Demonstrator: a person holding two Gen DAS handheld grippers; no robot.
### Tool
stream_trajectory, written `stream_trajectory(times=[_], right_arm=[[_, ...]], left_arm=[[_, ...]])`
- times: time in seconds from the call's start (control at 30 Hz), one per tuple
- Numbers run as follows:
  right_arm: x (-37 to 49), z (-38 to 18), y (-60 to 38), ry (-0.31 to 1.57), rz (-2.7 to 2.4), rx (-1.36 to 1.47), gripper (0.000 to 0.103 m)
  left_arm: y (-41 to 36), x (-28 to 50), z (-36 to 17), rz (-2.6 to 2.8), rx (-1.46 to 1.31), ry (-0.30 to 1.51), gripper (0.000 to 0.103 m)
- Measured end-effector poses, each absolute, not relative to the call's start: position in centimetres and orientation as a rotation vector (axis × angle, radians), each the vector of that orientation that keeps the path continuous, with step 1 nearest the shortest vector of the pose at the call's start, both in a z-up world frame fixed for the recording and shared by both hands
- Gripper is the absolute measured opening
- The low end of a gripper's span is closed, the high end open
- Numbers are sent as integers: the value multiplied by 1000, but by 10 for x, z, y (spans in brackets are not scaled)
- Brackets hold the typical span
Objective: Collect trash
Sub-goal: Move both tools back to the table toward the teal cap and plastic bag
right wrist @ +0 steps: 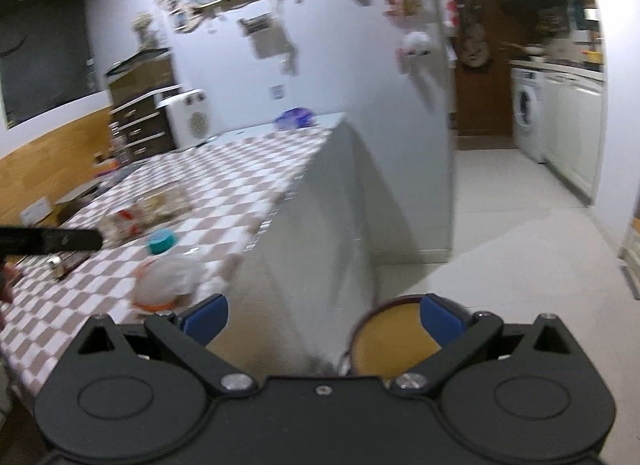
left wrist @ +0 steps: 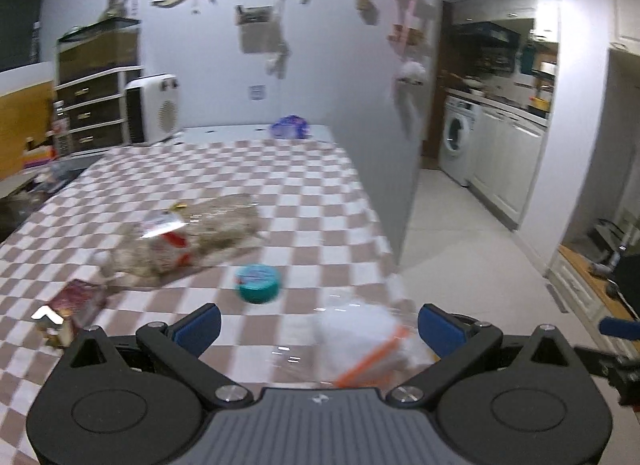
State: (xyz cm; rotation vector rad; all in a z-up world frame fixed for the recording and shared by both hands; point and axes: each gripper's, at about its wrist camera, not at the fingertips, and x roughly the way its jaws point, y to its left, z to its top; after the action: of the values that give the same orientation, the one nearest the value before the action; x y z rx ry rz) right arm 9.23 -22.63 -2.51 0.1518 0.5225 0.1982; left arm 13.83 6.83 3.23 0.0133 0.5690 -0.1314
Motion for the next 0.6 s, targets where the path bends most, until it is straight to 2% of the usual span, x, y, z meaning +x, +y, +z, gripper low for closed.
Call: stream_trajectory(times=[0.3,0.6], right_arm=[[101,-28,-176,459,373,179,103],[105,-38,-124,450,472,168,103]], left_arm=[[106,183,28,-76,-9,577,103],[112,235,-5,-185,5,554,102]])
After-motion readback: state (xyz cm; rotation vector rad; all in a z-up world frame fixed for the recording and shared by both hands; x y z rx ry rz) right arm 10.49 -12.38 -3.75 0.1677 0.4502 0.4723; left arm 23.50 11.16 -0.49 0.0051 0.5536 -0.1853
